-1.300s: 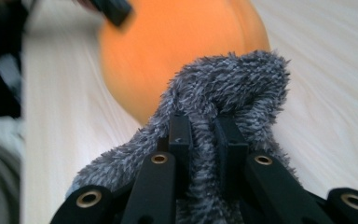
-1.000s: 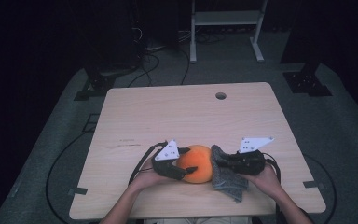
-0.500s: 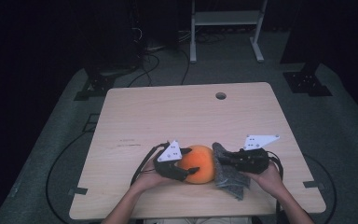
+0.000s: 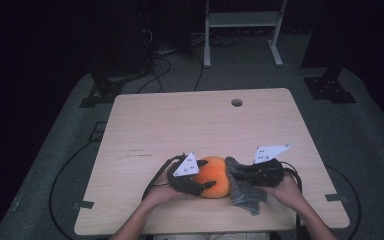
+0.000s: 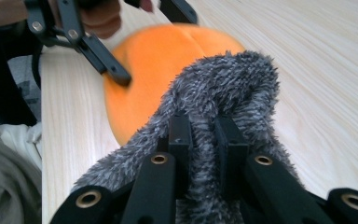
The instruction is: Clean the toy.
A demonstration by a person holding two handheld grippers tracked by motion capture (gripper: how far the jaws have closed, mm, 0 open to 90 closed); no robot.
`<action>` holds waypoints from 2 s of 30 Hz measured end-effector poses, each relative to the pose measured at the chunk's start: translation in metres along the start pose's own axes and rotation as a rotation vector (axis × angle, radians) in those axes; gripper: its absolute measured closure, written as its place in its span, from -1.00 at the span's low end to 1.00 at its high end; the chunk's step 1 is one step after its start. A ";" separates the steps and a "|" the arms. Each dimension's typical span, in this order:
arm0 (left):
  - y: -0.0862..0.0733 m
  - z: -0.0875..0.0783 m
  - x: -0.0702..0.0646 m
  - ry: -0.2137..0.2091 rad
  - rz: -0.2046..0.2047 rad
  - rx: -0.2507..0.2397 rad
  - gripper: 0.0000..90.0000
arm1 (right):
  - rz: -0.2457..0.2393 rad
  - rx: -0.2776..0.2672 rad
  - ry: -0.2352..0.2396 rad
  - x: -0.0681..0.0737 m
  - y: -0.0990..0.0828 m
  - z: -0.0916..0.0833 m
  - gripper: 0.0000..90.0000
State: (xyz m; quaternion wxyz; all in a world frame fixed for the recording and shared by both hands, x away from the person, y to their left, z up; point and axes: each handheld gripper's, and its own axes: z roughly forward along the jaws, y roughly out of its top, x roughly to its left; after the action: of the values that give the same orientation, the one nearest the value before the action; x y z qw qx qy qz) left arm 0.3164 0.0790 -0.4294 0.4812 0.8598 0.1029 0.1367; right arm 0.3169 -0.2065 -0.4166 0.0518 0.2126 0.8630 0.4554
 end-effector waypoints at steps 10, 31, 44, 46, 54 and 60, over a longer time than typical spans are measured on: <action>0.009 0.005 -0.009 0.024 0.060 0.021 -0.31 | -0.063 -0.038 0.038 0.016 0.021 0.005 0.74; 0.008 -0.005 0.010 -0.036 -0.089 -0.010 -0.14 | -0.031 -0.039 -0.013 0.006 0.003 -0.014 0.74; 0.003 -0.004 0.012 -0.074 -0.155 -0.026 -0.79 | -0.039 -0.049 0.001 0.011 0.004 0.000 0.75; 0.001 -0.003 0.012 -0.080 -0.157 -0.016 -0.70 | -0.030 -0.050 -0.009 0.009 0.002 -0.002 0.75; 0.011 -0.004 0.005 -0.033 -0.096 -0.024 -0.25 | -0.061 -0.066 -0.044 0.015 0.005 -0.015 0.75; 0.018 -0.002 -0.002 -0.014 -0.050 -0.016 -0.20 | -0.140 -0.061 -0.024 0.032 0.025 -0.009 0.75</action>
State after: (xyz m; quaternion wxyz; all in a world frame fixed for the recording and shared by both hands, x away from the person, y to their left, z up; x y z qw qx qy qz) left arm 0.3151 0.0710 -0.4135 0.4920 0.8540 0.1196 0.1193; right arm 0.2937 -0.1873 -0.3880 0.1003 0.1553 0.8607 0.4743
